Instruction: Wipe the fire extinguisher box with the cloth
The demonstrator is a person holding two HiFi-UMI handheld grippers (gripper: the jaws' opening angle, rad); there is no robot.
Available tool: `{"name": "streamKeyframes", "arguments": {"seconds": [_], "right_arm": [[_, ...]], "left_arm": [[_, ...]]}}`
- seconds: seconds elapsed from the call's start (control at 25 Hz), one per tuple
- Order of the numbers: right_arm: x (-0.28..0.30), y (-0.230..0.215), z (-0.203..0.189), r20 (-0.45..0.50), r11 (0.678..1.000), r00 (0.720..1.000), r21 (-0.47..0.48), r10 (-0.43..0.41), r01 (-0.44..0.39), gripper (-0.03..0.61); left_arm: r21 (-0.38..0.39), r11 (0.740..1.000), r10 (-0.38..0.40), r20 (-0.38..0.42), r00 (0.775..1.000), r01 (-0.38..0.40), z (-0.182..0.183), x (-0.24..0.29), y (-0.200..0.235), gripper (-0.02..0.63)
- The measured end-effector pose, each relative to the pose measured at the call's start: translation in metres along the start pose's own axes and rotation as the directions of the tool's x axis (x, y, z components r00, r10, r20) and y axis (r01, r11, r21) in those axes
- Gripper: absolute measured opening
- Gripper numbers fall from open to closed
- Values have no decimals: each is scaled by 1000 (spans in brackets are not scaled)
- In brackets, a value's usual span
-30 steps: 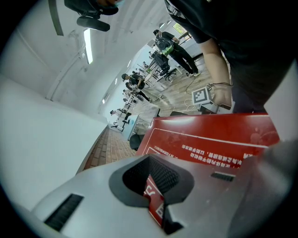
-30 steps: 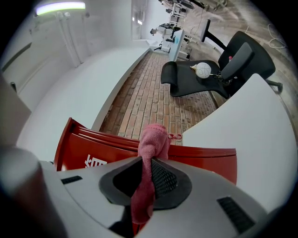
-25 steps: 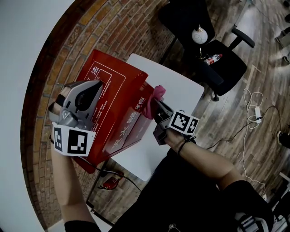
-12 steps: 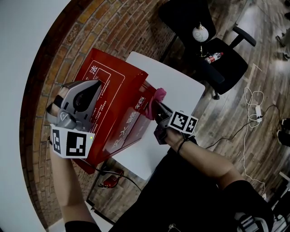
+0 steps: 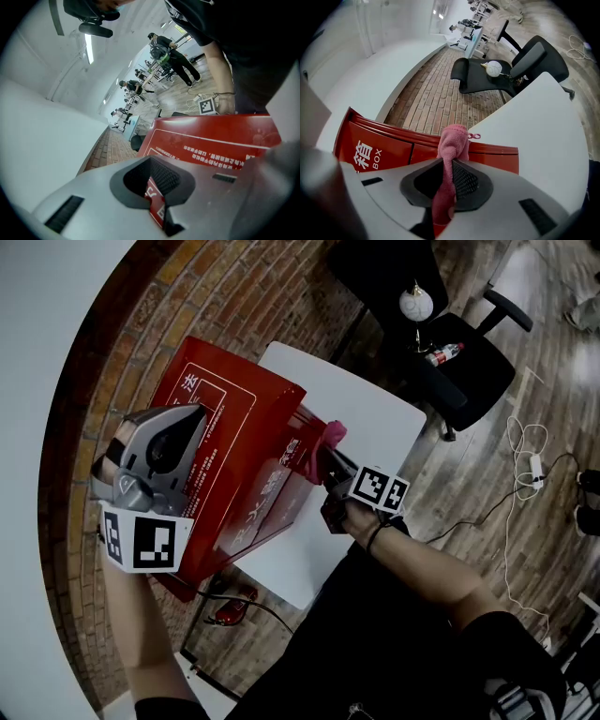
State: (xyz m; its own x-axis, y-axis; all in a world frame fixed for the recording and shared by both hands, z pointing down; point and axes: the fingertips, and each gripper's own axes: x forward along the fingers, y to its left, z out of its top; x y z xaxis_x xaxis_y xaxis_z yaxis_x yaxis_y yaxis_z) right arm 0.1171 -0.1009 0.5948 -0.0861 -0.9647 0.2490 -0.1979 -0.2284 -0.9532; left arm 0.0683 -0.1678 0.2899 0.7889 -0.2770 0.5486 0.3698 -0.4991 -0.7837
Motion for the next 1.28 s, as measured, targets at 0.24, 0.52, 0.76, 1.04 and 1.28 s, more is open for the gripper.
{"name": "streamKeyframes", "arguments": {"seconds": [0.24, 0.52, 0.76, 1.04, 1.28], "right_arm": [[5, -19, -3, -8, 999, 999, -8, -34, 34, 61], [12, -47, -9, -16, 997, 997, 3, -75, 75, 61], [19, -69, -15, -33, 995, 995, -23, -97, 96, 61], [25, -96, -19, -40, 993, 992, -13, -116, 116, 61], [31, -116, -21, -50, 992, 990, -15, -129, 128, 61]], "left_arm": [[-6, 1000, 3, 0, 1000, -3, 0, -1, 0, 20], [-4, 1000, 0, -1, 1000, 0, 0, 0, 0, 20], [0, 1000, -1, -5, 1000, 1, 2, 2, 0, 20], [-1, 1000, -4, -3, 1000, 4, 4, 3, 0, 20], [2, 1000, -4, 2, 1000, 4, 4, 3, 0, 20]]}}
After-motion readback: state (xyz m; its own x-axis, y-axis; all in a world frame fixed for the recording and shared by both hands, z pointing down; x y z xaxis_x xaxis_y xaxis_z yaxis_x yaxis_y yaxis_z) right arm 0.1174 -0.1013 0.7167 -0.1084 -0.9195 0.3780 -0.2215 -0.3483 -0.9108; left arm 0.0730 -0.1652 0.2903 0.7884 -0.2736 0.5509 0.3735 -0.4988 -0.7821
